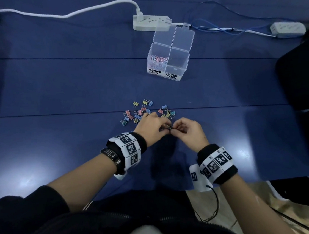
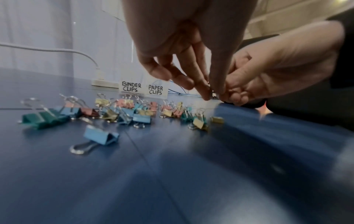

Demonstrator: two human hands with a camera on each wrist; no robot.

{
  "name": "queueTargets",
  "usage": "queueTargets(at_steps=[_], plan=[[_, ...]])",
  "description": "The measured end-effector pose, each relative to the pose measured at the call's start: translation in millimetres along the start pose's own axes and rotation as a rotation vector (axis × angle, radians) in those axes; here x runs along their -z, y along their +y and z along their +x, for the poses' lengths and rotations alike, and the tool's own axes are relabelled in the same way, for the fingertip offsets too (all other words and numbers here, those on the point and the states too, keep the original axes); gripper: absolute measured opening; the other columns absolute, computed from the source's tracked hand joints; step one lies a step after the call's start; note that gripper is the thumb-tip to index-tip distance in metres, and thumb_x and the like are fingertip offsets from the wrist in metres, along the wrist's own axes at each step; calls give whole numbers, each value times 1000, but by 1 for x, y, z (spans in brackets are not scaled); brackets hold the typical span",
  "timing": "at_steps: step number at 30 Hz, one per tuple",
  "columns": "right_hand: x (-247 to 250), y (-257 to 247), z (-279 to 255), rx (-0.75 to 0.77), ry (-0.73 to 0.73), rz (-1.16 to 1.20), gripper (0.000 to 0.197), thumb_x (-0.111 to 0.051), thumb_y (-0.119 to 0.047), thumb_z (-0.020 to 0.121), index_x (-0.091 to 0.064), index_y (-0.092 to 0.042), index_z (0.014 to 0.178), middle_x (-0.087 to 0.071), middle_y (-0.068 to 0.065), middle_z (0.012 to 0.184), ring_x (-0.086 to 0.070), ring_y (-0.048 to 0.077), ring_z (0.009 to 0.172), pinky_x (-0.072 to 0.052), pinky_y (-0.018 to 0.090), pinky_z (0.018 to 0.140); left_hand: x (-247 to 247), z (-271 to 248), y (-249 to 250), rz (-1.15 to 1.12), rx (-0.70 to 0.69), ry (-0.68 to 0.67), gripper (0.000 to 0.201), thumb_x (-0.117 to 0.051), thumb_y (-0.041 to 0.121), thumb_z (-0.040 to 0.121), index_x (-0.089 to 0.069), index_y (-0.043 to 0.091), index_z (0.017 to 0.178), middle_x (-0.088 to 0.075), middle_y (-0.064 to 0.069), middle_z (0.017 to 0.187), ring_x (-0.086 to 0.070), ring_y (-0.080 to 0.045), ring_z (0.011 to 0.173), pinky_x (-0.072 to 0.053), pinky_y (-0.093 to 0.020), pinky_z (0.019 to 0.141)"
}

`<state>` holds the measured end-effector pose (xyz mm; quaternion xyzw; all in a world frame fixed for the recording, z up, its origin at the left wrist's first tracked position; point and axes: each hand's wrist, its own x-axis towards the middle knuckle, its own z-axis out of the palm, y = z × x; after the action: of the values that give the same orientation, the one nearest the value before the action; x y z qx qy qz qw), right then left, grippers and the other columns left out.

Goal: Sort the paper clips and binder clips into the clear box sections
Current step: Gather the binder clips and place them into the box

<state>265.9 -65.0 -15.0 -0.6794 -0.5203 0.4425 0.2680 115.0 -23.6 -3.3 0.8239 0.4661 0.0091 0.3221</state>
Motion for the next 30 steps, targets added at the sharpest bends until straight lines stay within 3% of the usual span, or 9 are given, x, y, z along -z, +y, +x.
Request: queueTargets(at_steps=[3, 6, 9, 12, 16, 20, 24, 26, 30], plan=[[-2, -2, -5, 29, 33, 106, 21, -67, 2, 76, -62, -18, 81, -61, -7, 71, -57, -10, 60, -45, 5, 66, 4, -7, -3, -221, 32, 23, 39, -61, 22, 86, -58, 19, 124, -72, -3, 99, -52, -12, 93, -35, -20, 86], [-6, -5, -9, 132, 44, -9, 19, -66, 3, 77, -70, -6, 94, -64, -6, 78, -57, -16, 67, -44, 1, 69, 6, -15, -6, -374, 61, 57, 46, -63, 9, 81, -55, 13, 127, -75, -8, 89, -66, -17, 86, -46, -19, 87], [-7, -8, -10, 204, 57, -61, 16, -66, 2, 77, -72, -3, 91, -66, -1, 80, -57, -16, 68, -43, 1, 67, 5, -16, -12, -533, 110, 101, 41, -65, 5, 81, -56, 10, 122, -72, -1, 80, -59, 11, 63, -40, 3, 71], [-4, -10, -10, 150, 101, -13, 10, -67, -1, 78, -72, -5, 85, -66, -3, 75, -57, -13, 64, -44, 2, 65, 8, -18, -20, -619, 151, 99, 19, -68, 8, 82, -62, 14, 99, -67, 4, 78, -55, 21, 57, -40, 2, 69], [1, -5, -7, 78, 47, -218, 9, -64, -3, 78, -71, -7, 84, -60, -8, 70, -54, -6, 60, -41, 3, 61, 16, -30, -29, -291, 51, -102, 17, -62, 7, 84, -72, 9, 97, -73, -4, 90, -56, 10, 64, -42, 1, 71], [4, 0, 0, -19, -11, -367, 12, -61, -2, 77, -69, -9, 83, -62, 4, 80, -55, 13, 71, -48, 23, 75, 12, -41, -35, 47, 35, -350, 30, -51, 10, 89, -68, 16, 112, -69, -3, 110, -63, -15, 97, -47, -24, 87], [3, -6, 0, -49, 5, -398, 28, -63, -5, 76, -61, -13, 102, -50, 2, 96, -50, 16, 80, -49, 32, 84, 8, -45, -40, 184, 56, -435, 31, -51, 14, 90, -63, 18, 118, -58, -6, 117, -57, -23, 107, -47, -32, 89], [2, -11, -3, -100, -37, -422, 48, -68, -10, 73, -48, -17, 116, -42, 6, 112, -51, 21, 89, -44, 30, 84, 12, -47, -44, 164, 123, -357, 28, -53, 19, 89, -62, 19, 115, -56, -3, 116, -57, -21, 106, -47, -32, 86], [-13, -22, -7, -204, -138, -444, 81, -73, -9, 70, -26, -22, 134, -29, 12, 130, -53, 31, 102, -37, 26, 80, 27, -46, -56, 17, 353, 23, 35, -56, 6, 84, -53, 12, 118, -45, -11, 121, -53, -30, 106, -47, -38, 87]])
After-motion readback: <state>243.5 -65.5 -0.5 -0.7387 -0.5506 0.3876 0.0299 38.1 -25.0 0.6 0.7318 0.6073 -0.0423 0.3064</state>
